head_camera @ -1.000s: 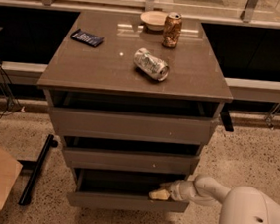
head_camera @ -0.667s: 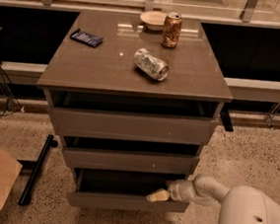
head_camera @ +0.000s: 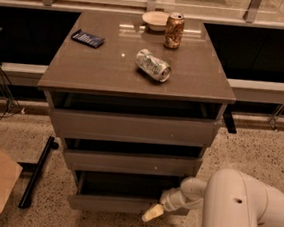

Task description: Open bottom drawer

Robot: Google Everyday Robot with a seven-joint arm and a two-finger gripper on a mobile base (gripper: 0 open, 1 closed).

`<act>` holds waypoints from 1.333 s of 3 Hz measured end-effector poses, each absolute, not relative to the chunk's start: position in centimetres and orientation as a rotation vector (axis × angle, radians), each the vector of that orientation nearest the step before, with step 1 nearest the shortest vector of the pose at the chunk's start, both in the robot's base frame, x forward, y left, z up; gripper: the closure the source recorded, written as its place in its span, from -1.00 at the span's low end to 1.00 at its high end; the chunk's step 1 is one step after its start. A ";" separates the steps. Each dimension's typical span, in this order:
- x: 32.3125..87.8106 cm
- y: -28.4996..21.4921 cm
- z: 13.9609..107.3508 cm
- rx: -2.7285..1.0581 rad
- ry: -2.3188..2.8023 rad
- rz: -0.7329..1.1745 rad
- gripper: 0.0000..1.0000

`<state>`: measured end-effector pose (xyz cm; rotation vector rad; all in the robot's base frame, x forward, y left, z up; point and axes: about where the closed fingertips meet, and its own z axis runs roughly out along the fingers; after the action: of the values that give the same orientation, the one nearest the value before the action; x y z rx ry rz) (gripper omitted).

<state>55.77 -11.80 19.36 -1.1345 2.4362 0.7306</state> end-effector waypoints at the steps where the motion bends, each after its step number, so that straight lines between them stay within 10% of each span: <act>1: 52.7 -11.3 16.9 -1.289 2.507 0.707 -0.65; 3: 52.3 -11.4 17.9 -1.289 2.510 0.713 0.37; 4: 47.4 -11.7 18.0 -1.292 2.546 0.797 0.10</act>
Offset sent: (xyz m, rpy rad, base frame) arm -0.1154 -0.0088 -0.0439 -0.1917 0.2402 0.3011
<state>47.38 -11.69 17.98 -1.2920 2.5460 0.7967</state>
